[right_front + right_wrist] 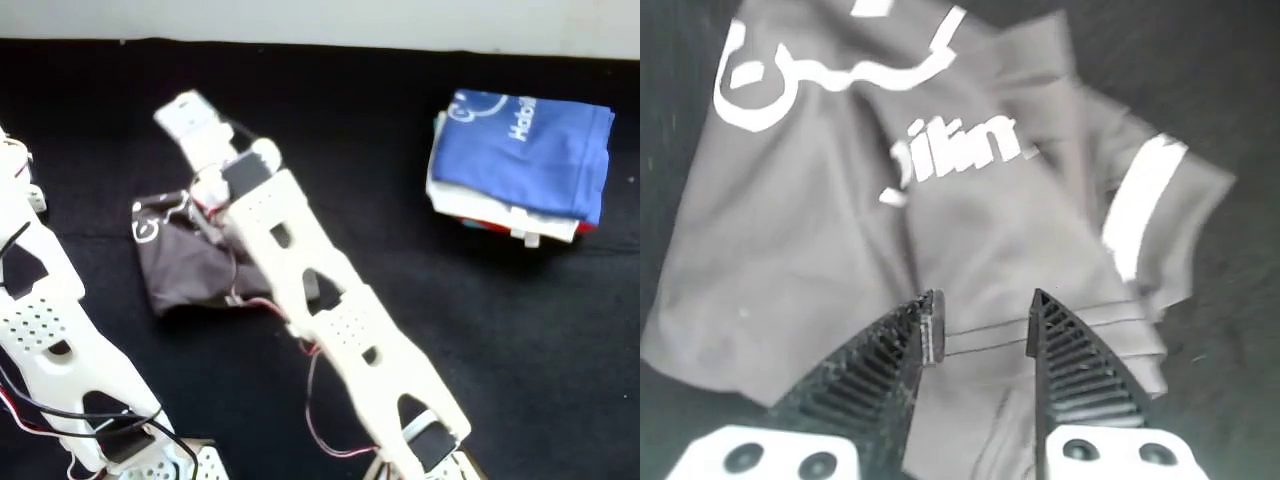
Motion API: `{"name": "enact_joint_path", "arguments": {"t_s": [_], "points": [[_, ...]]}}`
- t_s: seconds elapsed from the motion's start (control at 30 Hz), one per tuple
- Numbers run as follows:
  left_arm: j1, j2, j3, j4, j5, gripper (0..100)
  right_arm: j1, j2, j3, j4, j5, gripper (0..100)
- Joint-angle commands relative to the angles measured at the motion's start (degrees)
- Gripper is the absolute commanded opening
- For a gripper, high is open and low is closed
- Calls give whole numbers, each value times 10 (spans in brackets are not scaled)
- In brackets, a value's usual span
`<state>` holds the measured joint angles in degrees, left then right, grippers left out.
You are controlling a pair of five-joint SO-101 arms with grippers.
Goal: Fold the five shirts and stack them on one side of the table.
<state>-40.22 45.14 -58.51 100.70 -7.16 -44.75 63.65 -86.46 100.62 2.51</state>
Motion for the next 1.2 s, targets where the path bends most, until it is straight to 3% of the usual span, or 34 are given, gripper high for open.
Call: {"name": "enact_joint_path", "arguments": {"t_s": [0.0, 0.17, 0.3, 0.7, 0.9, 1.17], "points": [[-5, -9, -20, 6, 3, 8, -14, -87, 82, 7, -4, 183], [-5, -8, -20, 6, 3, 8, -9, -162, 240, 1, 24, 224], [-4, -7, -20, 6, 3, 8, -8, -153, 276, -18, 34, 224], [-9, -7, -20, 6, 3, 8, 58, -94, 193, -76, 35, 146], [-6, -6, -20, 6, 3, 8, 82, -93, 131, -80, 36, 2], [-6, -6, -20, 6, 3, 8, 138, -92, 120, -164, 101, 7]]}}
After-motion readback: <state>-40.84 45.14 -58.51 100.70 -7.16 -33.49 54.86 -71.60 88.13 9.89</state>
